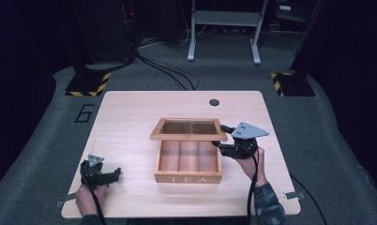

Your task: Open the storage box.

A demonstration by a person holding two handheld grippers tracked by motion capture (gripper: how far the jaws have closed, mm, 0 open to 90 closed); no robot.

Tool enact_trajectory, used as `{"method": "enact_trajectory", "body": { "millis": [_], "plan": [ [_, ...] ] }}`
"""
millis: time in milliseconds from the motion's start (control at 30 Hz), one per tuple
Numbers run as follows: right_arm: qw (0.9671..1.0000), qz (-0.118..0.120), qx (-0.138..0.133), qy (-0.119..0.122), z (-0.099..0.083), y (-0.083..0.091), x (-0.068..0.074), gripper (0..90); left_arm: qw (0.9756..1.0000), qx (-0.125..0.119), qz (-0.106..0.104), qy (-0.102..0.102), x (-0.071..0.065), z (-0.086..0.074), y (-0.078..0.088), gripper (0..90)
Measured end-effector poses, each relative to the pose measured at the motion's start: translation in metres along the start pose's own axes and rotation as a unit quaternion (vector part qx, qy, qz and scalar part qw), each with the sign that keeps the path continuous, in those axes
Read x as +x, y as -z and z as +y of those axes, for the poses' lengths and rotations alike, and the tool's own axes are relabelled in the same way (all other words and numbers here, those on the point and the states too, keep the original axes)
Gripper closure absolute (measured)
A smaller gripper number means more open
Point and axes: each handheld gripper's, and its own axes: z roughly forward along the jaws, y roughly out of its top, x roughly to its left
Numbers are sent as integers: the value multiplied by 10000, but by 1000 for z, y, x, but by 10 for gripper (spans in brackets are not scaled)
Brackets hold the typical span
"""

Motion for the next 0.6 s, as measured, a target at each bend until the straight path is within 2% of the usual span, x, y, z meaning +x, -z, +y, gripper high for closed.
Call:
{"method": "enact_trajectory", "body": {
  "millis": [600],
  "plan": [
    [9982,357,-227,-435,18,-8,-30,443,10000,-5,-3,5,0,0,0,56]
  ]
}}
